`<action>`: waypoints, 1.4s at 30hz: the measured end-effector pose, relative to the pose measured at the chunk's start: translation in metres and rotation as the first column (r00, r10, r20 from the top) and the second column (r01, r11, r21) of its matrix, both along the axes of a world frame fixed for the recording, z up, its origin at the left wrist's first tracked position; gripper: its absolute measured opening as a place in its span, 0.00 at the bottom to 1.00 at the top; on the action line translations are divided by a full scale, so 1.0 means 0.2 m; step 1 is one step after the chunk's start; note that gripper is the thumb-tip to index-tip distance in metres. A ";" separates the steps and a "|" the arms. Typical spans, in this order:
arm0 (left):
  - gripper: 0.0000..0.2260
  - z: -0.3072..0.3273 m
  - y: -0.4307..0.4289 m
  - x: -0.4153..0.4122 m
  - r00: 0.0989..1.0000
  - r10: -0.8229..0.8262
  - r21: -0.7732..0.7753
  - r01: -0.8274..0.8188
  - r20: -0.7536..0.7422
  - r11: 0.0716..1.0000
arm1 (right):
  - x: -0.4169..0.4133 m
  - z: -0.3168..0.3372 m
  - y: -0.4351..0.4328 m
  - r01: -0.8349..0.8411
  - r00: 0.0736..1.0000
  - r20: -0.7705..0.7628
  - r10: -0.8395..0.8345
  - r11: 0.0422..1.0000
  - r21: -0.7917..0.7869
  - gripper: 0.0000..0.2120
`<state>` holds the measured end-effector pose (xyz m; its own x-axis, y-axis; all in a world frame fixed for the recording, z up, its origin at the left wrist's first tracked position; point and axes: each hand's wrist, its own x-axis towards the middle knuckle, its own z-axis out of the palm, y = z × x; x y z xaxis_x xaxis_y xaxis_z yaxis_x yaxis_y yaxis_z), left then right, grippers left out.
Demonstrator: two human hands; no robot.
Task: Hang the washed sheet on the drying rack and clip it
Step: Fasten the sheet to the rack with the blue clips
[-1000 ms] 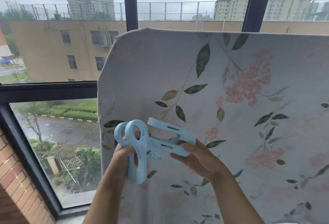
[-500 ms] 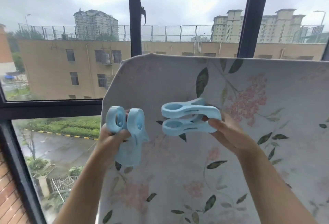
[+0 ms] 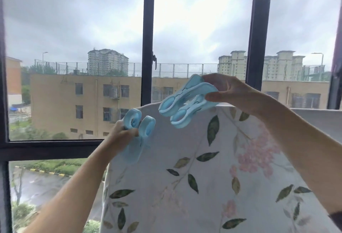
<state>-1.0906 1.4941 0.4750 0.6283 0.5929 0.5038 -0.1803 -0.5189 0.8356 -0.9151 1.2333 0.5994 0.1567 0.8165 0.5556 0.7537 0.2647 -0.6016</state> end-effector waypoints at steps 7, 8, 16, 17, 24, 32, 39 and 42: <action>0.15 -0.05 -0.03 0.10 0.991 0.057 -0.125 -0.041 0.121 0.991 | -0.06 0.34 0.13 0.188 0.925 0.345 -0.156 0.980 -0.062 0.30; 0.15 -0.05 -0.03 0.10 0.991 0.059 -0.127 -0.043 0.123 0.991 | -0.06 0.37 0.15 0.211 0.912 0.371 -0.173 0.975 -0.064 0.30; 0.15 -0.08 0.01 0.13 0.993 0.072 -0.121 -0.060 0.097 0.991 | -0.09 0.49 0.35 0.260 0.859 0.478 -0.182 0.960 -0.101 0.17; 0.15 -0.08 0.02 0.13 0.993 0.072 -0.118 -0.061 0.094 0.991 | -0.08 0.50 0.37 0.271 0.853 0.489 -0.184 0.956 -0.113 0.16; 0.22 -0.09 0.05 0.12 0.994 0.076 -0.101 -0.068 0.082 0.993 | -0.01 0.48 0.47 0.359 0.813 0.546 -0.202 0.912 -0.197 0.14; 0.13 -0.12 0.09 0.14 0.992 0.104 -0.081 -0.098 0.075 0.992 | 0.01 0.44 0.48 0.391 0.820 0.550 -0.157 0.856 -0.339 0.16; 0.14 -0.13 0.09 0.13 0.990 0.137 -0.065 -0.134 0.037 0.989 | 0.04 0.26 0.44 0.420 0.863 0.451 -0.229 0.822 -0.385 0.43; 0.18 -0.18 0.08 0.09 0.990 0.137 -0.037 -0.137 0.011 0.990 | 0.12 -0.01 0.45 0.500 0.830 0.429 -0.357 0.816 -0.288 0.37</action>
<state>-1.0724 1.5104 0.4383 0.5330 0.6907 0.4887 -0.1213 -0.5093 0.8520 -0.8914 1.3225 0.5979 0.4012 0.8629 0.3073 0.9065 -0.3259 -0.2683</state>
